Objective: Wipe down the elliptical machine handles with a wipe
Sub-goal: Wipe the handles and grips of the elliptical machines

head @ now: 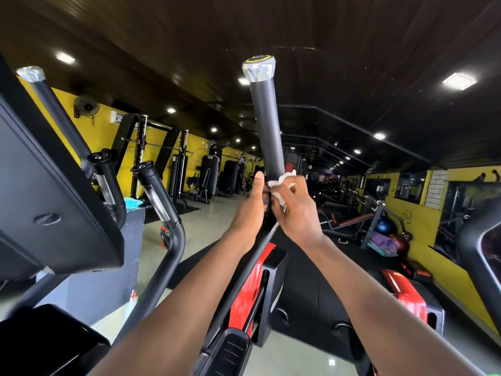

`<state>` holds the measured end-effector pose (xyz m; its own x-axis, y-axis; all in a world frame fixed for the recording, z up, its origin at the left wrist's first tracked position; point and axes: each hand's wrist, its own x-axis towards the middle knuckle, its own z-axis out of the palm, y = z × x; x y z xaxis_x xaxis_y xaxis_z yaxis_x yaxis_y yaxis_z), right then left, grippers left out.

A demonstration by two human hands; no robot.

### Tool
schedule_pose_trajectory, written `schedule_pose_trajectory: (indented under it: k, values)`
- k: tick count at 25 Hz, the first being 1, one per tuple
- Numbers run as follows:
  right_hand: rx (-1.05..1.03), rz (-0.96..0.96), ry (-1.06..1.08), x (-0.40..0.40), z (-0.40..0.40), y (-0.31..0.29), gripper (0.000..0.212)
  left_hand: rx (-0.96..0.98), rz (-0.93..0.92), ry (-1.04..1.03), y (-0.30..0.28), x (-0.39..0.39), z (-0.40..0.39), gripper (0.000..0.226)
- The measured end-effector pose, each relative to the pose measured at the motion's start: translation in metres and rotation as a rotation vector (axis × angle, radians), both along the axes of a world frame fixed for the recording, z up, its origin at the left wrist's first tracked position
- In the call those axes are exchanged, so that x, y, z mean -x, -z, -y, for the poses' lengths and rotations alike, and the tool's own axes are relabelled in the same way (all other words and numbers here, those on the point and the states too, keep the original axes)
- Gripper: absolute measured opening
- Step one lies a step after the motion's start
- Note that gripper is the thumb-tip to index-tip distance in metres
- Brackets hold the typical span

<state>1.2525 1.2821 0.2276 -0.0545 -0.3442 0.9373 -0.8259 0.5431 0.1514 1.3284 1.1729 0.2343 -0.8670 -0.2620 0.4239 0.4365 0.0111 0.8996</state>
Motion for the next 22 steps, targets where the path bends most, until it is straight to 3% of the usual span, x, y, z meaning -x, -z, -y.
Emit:
schedule_pose_trajectory:
  k: [4, 9, 13, 16, 20, 22]
  values:
    - [-0.150, -0.064, 0.129, 0.006, -0.010, 0.007, 0.020, -0.053, -0.033, 0.028, -0.007, -0.003, 0.000, 0.040]
    - [0.033, -0.136, -0.035, -0.030, 0.007, -0.056, 0.021, -0.128, -0.088, 0.060, -0.015, -0.006, -0.005, 0.054]
    - [-0.095, -0.059, 0.074, -0.008, -0.004, -0.014, 0.023, -0.175, -0.152, 0.047, -0.022, -0.011, 0.000, 0.044]
    - [-0.157, -0.105, 0.133, -0.003, -0.013, -0.010, 0.023, -0.170, -0.173, 0.024, -0.025, -0.013, 0.004, 0.050]
    - [0.074, -0.203, -0.032, -0.040, 0.013, -0.074, 0.017, -0.190, -0.174, -0.008, -0.027, -0.012, 0.001, 0.048]
    - [0.063, -0.214, -0.057, -0.038, 0.018, -0.075, 0.016, -0.202, -0.179, -0.012, -0.028, -0.013, 0.002, 0.045]
